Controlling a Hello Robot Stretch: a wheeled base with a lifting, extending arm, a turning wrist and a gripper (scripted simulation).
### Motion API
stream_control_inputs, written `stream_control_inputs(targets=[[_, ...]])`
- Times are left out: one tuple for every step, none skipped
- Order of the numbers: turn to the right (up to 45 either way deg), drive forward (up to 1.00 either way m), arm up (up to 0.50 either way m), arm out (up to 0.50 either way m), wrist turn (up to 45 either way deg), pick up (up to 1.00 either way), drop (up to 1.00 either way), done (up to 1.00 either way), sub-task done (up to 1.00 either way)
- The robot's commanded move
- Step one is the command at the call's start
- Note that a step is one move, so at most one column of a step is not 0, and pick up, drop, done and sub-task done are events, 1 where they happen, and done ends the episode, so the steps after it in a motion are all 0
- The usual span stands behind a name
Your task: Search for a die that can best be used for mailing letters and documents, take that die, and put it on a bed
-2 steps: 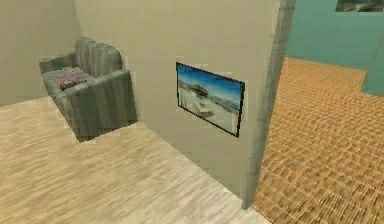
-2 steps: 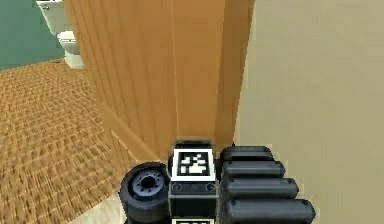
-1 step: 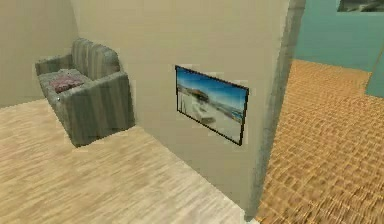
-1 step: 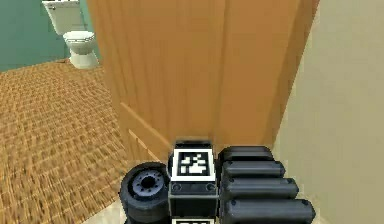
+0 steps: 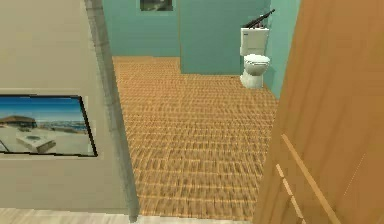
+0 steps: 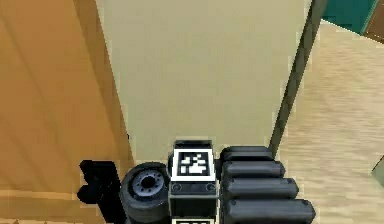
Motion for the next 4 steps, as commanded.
stream_control_inputs(targets=[[0.0, 1.0, 0.0, 0.0, 0.0, 0.0, 0.0, 0.0, 0.0], [0.0, 0.3, 0.0, 0.0, 0.0, 0.0, 0.0, 0.0, 0.0], [-15.0, 0.0, 0.0, 0.0, 0.0, 0.0, 0.0, 0.0, 0.0], [0.0, 1.0, 0.0, 0.0, 0.0, 0.0, 0.0, 0.0, 0.0]])
